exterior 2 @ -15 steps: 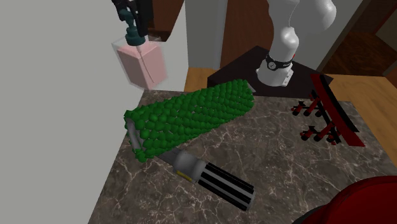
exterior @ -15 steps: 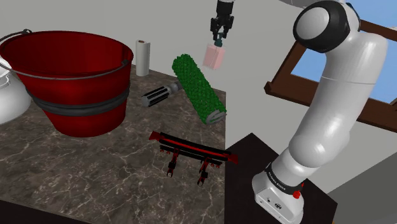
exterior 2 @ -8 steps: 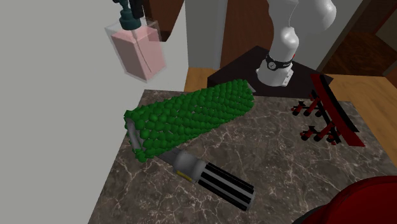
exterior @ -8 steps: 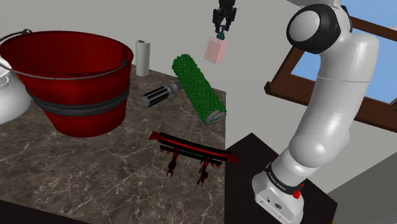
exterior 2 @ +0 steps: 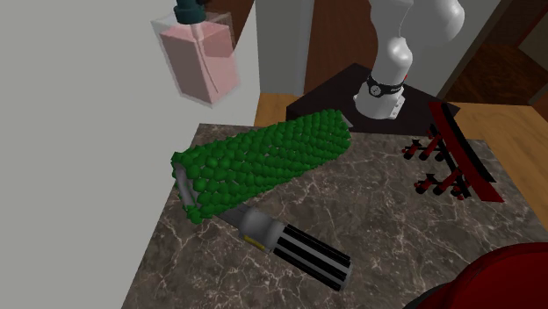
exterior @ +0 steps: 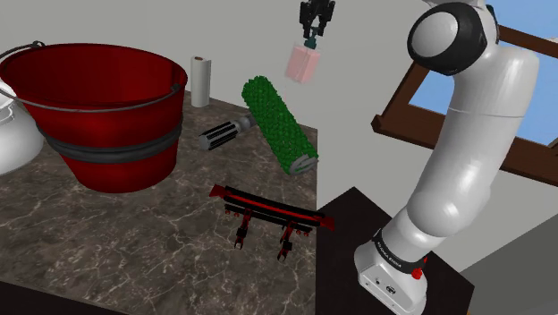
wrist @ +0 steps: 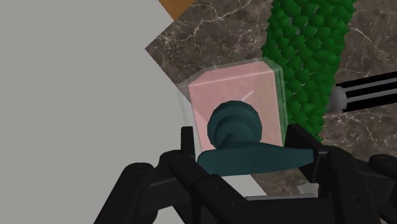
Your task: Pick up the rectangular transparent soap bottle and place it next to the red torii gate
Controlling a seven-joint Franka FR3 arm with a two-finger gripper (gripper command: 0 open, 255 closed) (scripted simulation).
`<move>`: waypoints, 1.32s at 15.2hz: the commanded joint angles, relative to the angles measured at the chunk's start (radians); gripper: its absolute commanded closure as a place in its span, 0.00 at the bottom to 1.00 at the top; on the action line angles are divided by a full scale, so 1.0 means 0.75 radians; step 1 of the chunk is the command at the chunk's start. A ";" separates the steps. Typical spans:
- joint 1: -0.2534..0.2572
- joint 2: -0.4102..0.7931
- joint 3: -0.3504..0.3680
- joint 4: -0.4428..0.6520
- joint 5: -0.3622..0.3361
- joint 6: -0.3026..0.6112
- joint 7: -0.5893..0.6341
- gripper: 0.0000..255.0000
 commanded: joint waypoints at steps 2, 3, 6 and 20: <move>0.053 -0.116 0.025 -0.162 -0.006 0.031 0.083 1.00; 0.070 -0.154 0.035 -0.215 -0.007 0.041 0.112 1.00; 0.120 -0.252 0.066 -0.346 -0.007 0.059 0.198 1.00; 0.335 -0.501 0.262 -0.642 0.038 0.037 0.618 1.00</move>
